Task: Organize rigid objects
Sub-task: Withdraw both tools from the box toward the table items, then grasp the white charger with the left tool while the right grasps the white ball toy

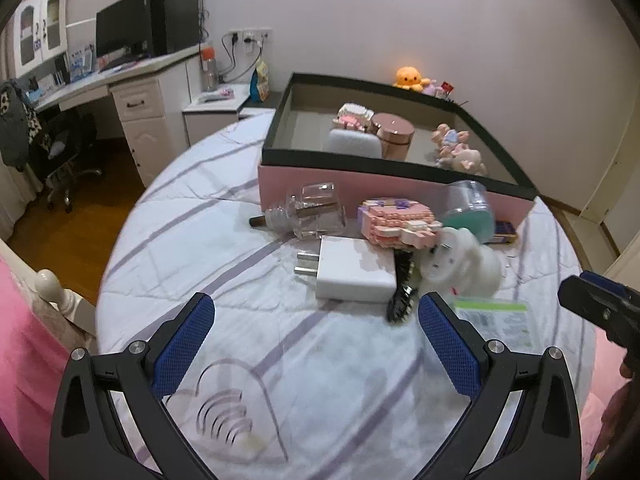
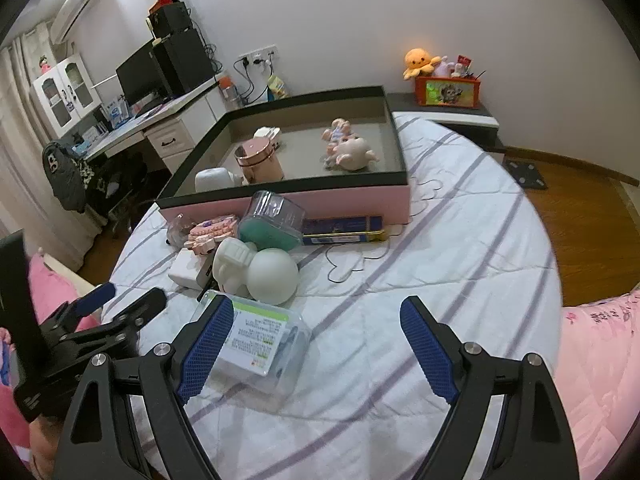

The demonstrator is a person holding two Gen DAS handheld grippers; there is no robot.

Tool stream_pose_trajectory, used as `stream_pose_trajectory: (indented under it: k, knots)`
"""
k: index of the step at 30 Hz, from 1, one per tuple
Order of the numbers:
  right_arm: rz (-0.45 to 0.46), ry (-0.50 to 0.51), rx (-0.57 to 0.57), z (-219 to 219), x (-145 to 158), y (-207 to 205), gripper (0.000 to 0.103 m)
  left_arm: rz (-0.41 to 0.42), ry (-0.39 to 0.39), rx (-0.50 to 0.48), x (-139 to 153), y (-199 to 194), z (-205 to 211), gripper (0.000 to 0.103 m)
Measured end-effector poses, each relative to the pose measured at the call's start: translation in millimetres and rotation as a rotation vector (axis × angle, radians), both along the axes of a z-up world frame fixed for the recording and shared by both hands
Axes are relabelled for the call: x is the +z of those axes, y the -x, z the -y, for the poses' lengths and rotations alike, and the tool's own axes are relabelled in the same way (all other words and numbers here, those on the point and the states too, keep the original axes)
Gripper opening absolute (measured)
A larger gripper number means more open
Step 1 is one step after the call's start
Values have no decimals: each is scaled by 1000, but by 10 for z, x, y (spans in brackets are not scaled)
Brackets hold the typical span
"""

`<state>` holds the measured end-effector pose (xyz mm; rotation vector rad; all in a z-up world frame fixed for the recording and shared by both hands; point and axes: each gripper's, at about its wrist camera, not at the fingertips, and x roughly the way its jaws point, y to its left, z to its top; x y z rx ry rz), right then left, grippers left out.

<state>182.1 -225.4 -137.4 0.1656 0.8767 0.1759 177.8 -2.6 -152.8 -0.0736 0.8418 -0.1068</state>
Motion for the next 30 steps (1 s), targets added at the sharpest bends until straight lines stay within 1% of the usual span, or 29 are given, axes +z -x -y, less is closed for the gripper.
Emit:
stream_pose_trajectory:
  k: [4, 9, 10, 11, 14, 16, 21, 23, 24, 25, 26, 27, 28, 30]
  knots:
    - [-20, -4, 3, -17, -63, -108, 87, -16, 5, -8, -98, -173, 44, 103]
    - [-44, -21, 6, -38, -142, -238, 87, -41, -9, -31, -235, -328, 112, 102]
    - [-50, -26, 9, -53, -163, -266, 87, -50, -3, -35, -258, -346, 116, 101]
    - [-57, -32, 14, -76, -187, -295, 87, -50, 19, -43, -263, -352, 100, 99]
    - [-75, -56, 35, -144, -248, -371, 87, -43, 31, -66, -245, -352, 81, 76]
    - [-85, -68, 47, -192, -286, -418, 87, -38, 31, -78, -233, -326, 65, 68]
    - [-103, -106, 78, -297, -354, -521, 87, -36, 44, -80, -220, -273, -33, 68]
    - [-120, -145, 87, -323, -400, -573, 87, -37, 38, -82, -230, -280, -38, 73]
    - [-127, -156, 88, -330, -420, -583, 87, -47, 18, -83, -251, -303, -22, 76]
    - [-136, -165, 88, -348, -450, -610, 87, -49, 11, -85, -259, -319, -7, 82]
    - [-146, -169, 89, -381, -484, -648, 87, -49, 6, -89, -257, -334, 13, 84]
    - [-152, -164, 89, -409, -518, -675, 87, -53, -13, -93, -263, -358, 42, 84]
    - [-139, -154, 86, -431, -521, -690, 87, -55, -18, -96, -267, -376, 57, 83]
    - [-134, -140, 90, -476, -516, -712, 87, -52, -4, -101, -257, -383, 41, 75]
